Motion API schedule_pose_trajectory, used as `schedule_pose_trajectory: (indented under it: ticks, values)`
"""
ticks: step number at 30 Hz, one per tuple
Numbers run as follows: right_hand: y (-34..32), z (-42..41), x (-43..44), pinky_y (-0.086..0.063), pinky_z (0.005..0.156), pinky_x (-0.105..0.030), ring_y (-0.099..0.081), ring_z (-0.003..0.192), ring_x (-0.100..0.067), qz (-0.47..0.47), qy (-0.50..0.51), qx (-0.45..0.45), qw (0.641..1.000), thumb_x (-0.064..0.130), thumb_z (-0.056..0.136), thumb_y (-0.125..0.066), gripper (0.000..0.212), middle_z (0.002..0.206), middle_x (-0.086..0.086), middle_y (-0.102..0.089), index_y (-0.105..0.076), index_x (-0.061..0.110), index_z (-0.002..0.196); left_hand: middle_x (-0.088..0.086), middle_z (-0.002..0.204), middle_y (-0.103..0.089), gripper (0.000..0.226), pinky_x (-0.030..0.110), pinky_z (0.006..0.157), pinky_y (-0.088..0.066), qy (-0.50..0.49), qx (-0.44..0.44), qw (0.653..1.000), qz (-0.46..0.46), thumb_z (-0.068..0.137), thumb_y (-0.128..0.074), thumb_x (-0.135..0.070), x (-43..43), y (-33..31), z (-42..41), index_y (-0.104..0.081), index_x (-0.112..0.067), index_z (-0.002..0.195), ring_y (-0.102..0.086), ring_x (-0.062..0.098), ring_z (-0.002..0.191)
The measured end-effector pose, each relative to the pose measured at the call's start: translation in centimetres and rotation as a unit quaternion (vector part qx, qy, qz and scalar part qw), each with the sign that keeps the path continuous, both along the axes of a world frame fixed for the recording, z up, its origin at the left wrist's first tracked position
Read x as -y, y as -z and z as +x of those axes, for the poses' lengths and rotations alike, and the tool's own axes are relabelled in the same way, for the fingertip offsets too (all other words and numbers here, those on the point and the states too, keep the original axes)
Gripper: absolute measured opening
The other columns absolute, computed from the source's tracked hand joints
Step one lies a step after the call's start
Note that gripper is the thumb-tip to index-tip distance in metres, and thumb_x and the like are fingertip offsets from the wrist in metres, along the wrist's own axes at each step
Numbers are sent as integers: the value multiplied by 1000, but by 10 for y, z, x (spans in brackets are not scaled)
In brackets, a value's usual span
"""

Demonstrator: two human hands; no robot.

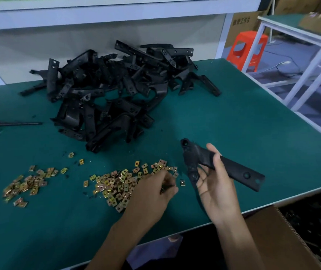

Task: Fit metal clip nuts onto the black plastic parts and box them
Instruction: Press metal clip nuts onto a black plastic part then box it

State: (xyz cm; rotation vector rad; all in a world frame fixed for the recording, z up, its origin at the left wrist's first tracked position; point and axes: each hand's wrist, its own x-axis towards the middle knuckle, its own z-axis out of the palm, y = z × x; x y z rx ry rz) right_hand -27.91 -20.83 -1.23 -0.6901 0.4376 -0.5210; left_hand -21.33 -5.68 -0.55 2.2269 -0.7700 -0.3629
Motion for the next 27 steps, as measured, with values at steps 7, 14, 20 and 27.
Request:
schedule_pose_trajectory:
  ticks: [7, 14, 20, 27]
  values:
    - [9, 7, -21, -60, 79, -28, -72, 101, -19, 16, -20, 47, 999, 15, 91, -65, 32, 120, -11, -73, -62, 23, 122, -1, 89, -78, 12, 13, 67, -51, -144, -283, 900, -298, 92, -70, -10, -8, -25, 2, -77, -17, 98, -67, 3, 76]
    - [13, 11, -24, -58, 90, -33, -72, 103, -21, 38, -43, 69, 996, 4, 87, -66, 31, 116, -13, -73, -65, 23, 112, 5, 80, -70, 11, 18, 61, -52, -143, -348, 864, -334, 90, -70, -5, -7, -28, -7, -77, -12, 95, -59, 11, 69]
    - [11, 10, -25, -59, 90, -33, -72, 100, -21, 21, -50, 74, 996, 2, 88, -62, 32, 114, -14, -72, -62, 20, 114, 9, 83, -72, 16, 25, 65, -52, -172, -411, 815, -371, 87, -70, 1, -3, -27, -9, -71, -4, 102, -61, 17, 71]
    - [10, 7, -23, -59, 80, -29, -73, 99, -22, -36, -59, 84, 994, 8, 81, -74, 33, 112, -12, -73, -66, 23, 110, 8, 78, -68, 16, 21, 56, -50, -181, -452, 792, -369, 85, -72, 2, 2, -26, -11, -70, -9, 96, -61, 11, 62]
